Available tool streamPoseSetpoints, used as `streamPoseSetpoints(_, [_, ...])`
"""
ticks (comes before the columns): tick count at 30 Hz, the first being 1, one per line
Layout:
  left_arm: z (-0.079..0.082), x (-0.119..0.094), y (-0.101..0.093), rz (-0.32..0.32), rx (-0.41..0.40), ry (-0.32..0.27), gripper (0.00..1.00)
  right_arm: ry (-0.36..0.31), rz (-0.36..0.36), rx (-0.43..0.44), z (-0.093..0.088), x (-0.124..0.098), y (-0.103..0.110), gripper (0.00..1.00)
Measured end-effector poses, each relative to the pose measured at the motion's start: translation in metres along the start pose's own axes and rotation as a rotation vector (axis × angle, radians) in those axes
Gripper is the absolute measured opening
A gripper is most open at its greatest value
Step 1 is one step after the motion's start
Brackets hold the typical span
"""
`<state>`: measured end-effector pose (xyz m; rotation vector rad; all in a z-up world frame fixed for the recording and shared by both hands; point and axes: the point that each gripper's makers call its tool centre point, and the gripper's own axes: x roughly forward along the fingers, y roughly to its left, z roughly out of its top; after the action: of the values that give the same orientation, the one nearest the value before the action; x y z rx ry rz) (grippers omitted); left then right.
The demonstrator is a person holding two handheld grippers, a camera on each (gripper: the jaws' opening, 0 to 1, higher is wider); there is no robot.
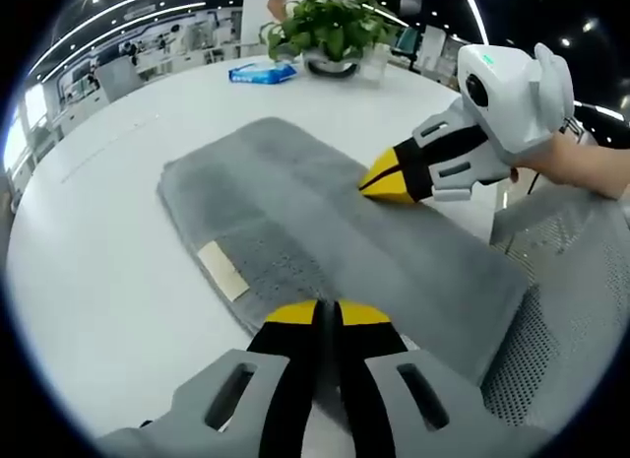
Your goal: Open the folded towel by lifting each exposed corner and separating the folded layers until the towel lies flat within the target outline without major curled edges
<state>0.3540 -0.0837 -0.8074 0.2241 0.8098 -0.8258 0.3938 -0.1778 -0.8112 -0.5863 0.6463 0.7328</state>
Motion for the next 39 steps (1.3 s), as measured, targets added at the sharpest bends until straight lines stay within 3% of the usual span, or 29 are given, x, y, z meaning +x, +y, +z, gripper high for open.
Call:
streamPoseSetpoints(3, [0.001,-0.001,0.002,0.004,0.002,-0.005,0.06,-0.007,-0.004,0.023,0.005,-0.004,-0.001,0.01])
streamPoseSetpoints(6, [0.004,-0.003,0.009,0.035,-0.032,-0.013,0.08,-0.066,-0.014,0.108,0.016,-0.007,-0.005,0.13])
streamPoseSetpoints(8, [0.006,-0.005,0.017,0.067,-0.055,-0.023,0.09,-0.074,-0.014,0.124,0.018,-0.008,-0.007,0.17])
streamPoseSetpoints(11, [0.009,-0.011,0.036,0.163,-0.032,-0.044,0.10,-0.062,-0.021,0.109,0.015,-0.007,-0.007,0.19])
streamPoseSetpoints(13, [0.008,-0.012,0.041,0.174,-0.068,-0.053,0.16,-0.060,-0.018,0.109,0.015,-0.007,-0.006,0.19])
streamPoseSetpoints(15, [0.004,-0.008,0.036,0.126,-0.114,-0.044,0.22,-0.060,-0.014,0.111,0.015,-0.007,-0.005,0.19])
streamPoseSetpoints(17, [0.005,-0.007,0.035,0.135,-0.090,-0.046,0.23,-0.060,-0.010,0.110,0.015,-0.006,-0.004,0.19])
streamPoseSetpoints(25, [0.004,-0.007,0.038,0.159,-0.065,-0.036,0.18,-0.055,-0.007,0.115,0.014,-0.006,-0.003,0.19])
streamPoseSetpoints(28, [0.005,-0.008,0.038,0.163,-0.022,-0.035,0.05,-0.059,-0.005,0.121,0.015,-0.006,-0.003,0.19])
streamPoseSetpoints(30, [0.008,-0.010,0.036,0.163,-0.009,-0.042,0.03,-0.067,-0.004,0.125,0.017,-0.008,-0.003,0.19])
streamPoseSetpoints(35, [0.014,-0.013,0.035,0.175,0.012,-0.057,0.02,-0.120,0.021,0.182,0.028,-0.012,-0.001,0.19])
streamPoseSetpoints(39, [0.026,-0.020,0.033,0.174,-0.005,-0.106,0.02,-0.203,0.094,0.253,0.047,-0.017,0.011,0.19])
